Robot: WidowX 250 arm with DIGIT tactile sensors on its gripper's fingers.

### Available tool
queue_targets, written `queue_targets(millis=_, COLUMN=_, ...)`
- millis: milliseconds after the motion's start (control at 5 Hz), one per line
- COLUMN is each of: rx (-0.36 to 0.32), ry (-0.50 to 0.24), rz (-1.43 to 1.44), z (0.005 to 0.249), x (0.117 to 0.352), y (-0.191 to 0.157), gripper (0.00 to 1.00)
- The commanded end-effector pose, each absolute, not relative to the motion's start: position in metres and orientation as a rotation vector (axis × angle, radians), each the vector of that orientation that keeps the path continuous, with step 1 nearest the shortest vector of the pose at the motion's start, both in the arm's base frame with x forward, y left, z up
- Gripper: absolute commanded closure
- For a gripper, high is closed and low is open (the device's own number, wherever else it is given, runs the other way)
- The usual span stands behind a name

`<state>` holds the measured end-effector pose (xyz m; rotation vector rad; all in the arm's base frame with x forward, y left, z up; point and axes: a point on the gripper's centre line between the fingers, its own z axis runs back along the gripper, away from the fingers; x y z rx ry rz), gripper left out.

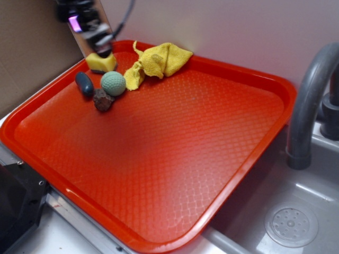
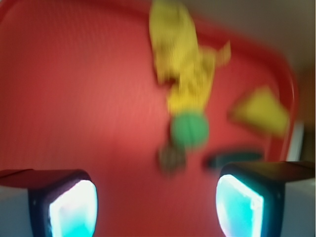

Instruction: Grab the yellow cloth.

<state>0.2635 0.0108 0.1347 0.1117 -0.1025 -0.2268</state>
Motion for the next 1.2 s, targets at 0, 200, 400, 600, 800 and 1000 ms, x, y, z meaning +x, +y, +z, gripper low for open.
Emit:
queue_targets(millis=0, rx=0.173, ry=-0.254, rz=-0.235, z=0.123, x=0.310, y=0.012, gripper=0.00)
queue_targets(millis=200, rx=0.173, ry=-0.254, rz=-0.235, z=0.123, x=0.310, y=0.012, gripper=0.00)
queue_targets(millis=400, rx=0.173, ry=-0.254, rz=-0.235, z=0.123, x=0.310, y=0.012, gripper=0.00)
queue_targets(millis=600, rx=0.173, ry=-0.254, rz=-0.235, z=0.123, x=0.310, y=0.012, gripper=0.00)
queue_targets(millis=800, rx=0.151, ry=-0.208, rz=-0.255, z=0.079, x=0.328, y=0.014, gripper=0.00)
queue_targets(millis=1000, rx=0.190, ry=-0.183, rz=-0.284, z=0.062, x=0.329, y=0.005, gripper=0.00)
